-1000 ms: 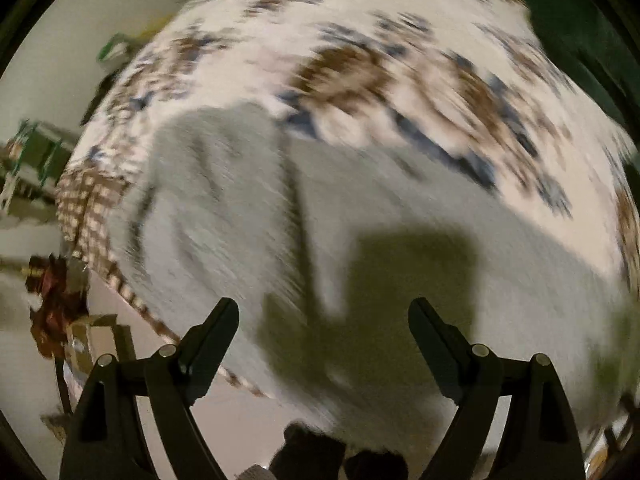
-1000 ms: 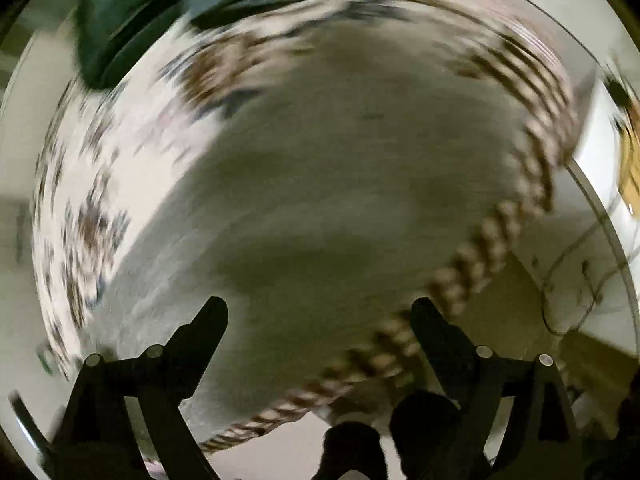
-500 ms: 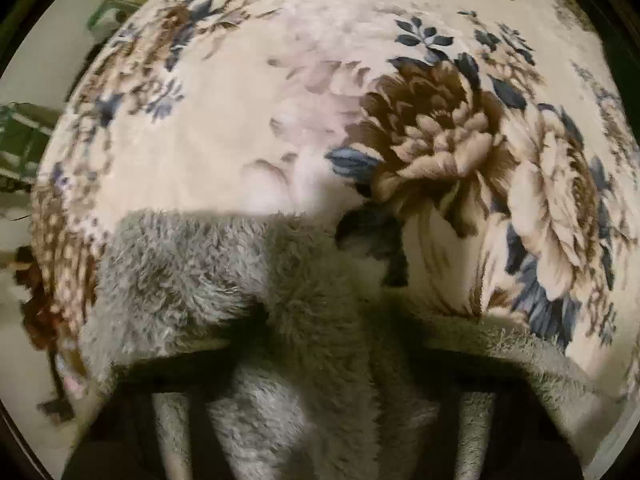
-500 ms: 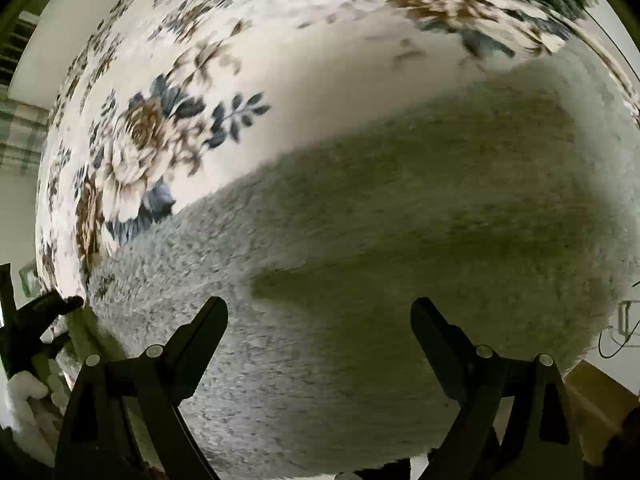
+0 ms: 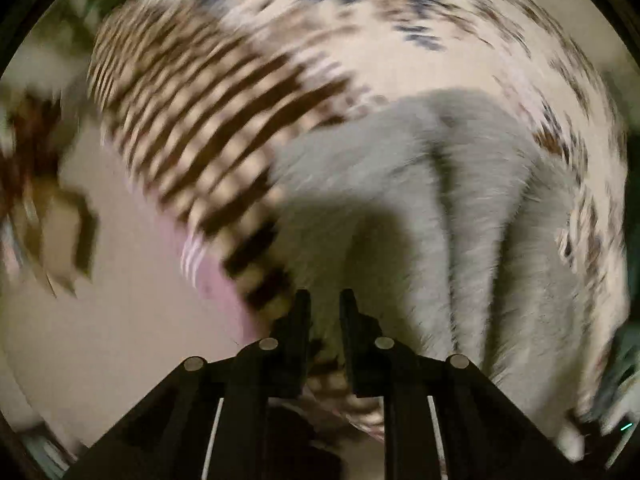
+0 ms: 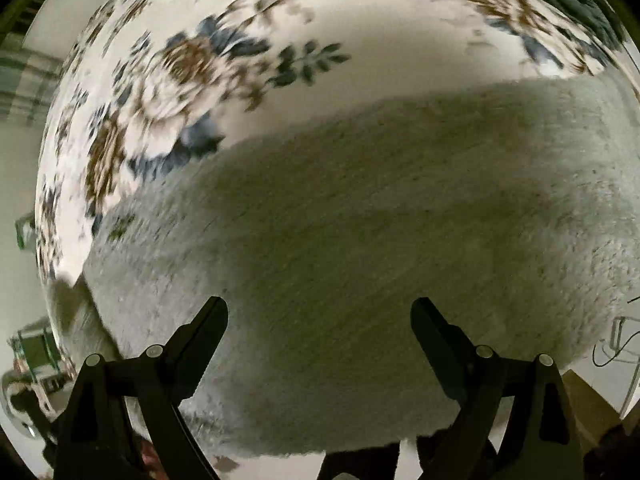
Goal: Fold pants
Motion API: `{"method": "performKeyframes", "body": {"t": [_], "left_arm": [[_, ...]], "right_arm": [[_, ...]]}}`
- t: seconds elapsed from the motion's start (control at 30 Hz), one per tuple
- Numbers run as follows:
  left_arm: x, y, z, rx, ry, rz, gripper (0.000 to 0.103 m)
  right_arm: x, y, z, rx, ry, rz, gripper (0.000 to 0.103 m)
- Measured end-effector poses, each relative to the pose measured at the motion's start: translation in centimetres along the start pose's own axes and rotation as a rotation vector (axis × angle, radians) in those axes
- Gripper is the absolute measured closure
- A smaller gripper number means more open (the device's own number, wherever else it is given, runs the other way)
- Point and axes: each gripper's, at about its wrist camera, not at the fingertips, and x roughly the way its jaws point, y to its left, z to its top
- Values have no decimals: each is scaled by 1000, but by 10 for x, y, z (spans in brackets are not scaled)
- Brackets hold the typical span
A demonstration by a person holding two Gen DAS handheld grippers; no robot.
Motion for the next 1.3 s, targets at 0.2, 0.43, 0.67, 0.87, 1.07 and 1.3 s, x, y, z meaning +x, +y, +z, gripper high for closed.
{"method": "performKeyframes", "body": {"t": [0.2,0.43,0.67,0.87,1.07,1.3], "left_arm": [[-17,-5,7,-170,5,-257,53],[-14,-134,47,96,36,-264,35],[54,-220,71,266,97,-58,35],[57,-198,67,333,40,-77,93],[3,-117,43,318,-74,-113,97],[17,4,16,76,-33,-5,97]], "right_arm": [[-1,40,-15,-63,51,82,8],[15,70,-18,-46,49,52,8],[35,73,3,-47,13,-30,8],[36,71,10,-42,4,-24,8],[27,68,2,-36,23,19,8],[26,90,-12,-118,61,26,8]]}}
